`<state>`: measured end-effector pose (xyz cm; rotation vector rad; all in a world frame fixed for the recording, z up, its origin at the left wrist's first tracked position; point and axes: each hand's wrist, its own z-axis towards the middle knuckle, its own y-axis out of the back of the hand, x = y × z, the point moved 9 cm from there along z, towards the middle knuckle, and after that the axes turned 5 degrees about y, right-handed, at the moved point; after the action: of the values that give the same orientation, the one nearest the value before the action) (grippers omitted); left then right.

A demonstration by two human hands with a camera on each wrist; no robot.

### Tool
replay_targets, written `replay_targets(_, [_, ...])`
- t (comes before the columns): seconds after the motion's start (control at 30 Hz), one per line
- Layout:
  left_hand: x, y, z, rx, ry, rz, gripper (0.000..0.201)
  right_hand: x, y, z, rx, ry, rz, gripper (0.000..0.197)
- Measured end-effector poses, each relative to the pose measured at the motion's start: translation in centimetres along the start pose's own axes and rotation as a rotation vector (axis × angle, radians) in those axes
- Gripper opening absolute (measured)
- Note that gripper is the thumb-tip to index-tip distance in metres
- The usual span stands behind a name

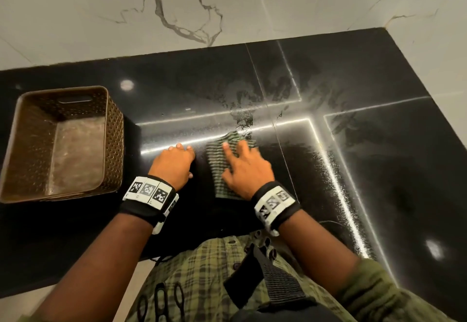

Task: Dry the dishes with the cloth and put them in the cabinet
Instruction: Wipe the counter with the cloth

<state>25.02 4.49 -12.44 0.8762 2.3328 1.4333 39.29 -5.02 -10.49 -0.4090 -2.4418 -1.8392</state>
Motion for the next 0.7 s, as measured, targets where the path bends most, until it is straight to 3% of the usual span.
replay_targets(0.23, [0.0,-0.2,-0.1,0.018,0.006,-0.022,0.074,-21.5,3.3,-3.6,-0.089,-0.471,-0.006,0.064])
replay_targets(0.33, [0.1,-0.2,-0.2,0.026,0.004,-0.023,0.075,-26.4,3.9,-4.2,-0.07,-0.588,-0.019,0.063])
replay_targets(0.47, [-0.1,0.1,0.1,0.033,0.011,-0.024,0.074,-23.0,3.9,-2.3,-0.007,-0.489,-0.166,0.063])
replay_targets(0.7, [-0.3,1.0,0.1,0.028,0.013,-0.031,0.054,-2.3,1.5,3.3,0.004,0.036,-0.164,0.068])
